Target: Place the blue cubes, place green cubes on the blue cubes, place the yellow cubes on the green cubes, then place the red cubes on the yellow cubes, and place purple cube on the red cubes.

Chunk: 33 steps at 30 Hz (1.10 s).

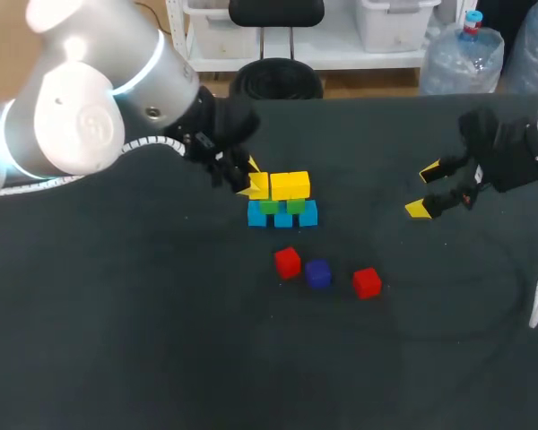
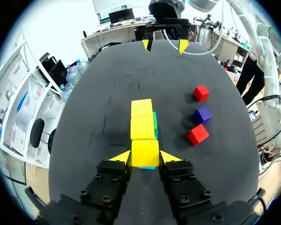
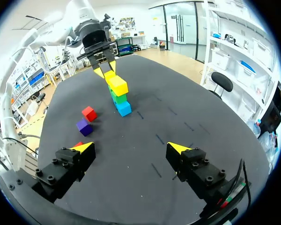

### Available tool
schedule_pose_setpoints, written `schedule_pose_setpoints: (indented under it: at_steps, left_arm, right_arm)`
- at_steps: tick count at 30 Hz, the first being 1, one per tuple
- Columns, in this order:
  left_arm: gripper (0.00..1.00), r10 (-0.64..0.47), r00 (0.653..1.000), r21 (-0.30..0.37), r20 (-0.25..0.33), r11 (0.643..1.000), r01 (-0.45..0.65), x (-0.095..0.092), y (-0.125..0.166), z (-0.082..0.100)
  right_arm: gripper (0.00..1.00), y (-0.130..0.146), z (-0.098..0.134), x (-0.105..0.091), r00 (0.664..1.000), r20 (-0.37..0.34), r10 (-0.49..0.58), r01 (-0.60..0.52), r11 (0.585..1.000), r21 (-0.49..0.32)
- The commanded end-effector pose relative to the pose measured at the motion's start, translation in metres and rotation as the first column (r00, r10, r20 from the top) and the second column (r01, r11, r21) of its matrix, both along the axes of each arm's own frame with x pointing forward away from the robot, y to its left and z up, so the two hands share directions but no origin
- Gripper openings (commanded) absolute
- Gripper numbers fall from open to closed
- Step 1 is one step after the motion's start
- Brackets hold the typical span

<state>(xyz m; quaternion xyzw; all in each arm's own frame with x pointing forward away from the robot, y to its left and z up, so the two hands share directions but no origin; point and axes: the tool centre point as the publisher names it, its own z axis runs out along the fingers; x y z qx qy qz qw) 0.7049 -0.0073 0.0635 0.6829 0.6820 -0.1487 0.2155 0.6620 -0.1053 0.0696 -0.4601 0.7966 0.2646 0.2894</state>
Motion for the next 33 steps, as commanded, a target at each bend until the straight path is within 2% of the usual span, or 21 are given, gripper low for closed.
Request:
schedule_pose_setpoints:
  at_steps: [1, 33]
  left_arm:
    - [0.0, -0.006, 1.0, 0.002, -0.004, 1.0, 0.006, 0.0043, -0.0012, -0.0011]
    - [0.0, -0.015, 1.0, 0.012, -0.013, 1.0, 0.015, 0.0068, -0.0035, -0.0043]
  right_arm:
    - [1.0, 0.0002, -0.0009, 0.0007, 1.0, 0.001, 0.001, -0.001, 1.0, 0.003]
    - [1.0, 0.0002, -0.0009, 0.0007, 1.0, 0.001, 0.001, -0.001, 1.0, 0.003]
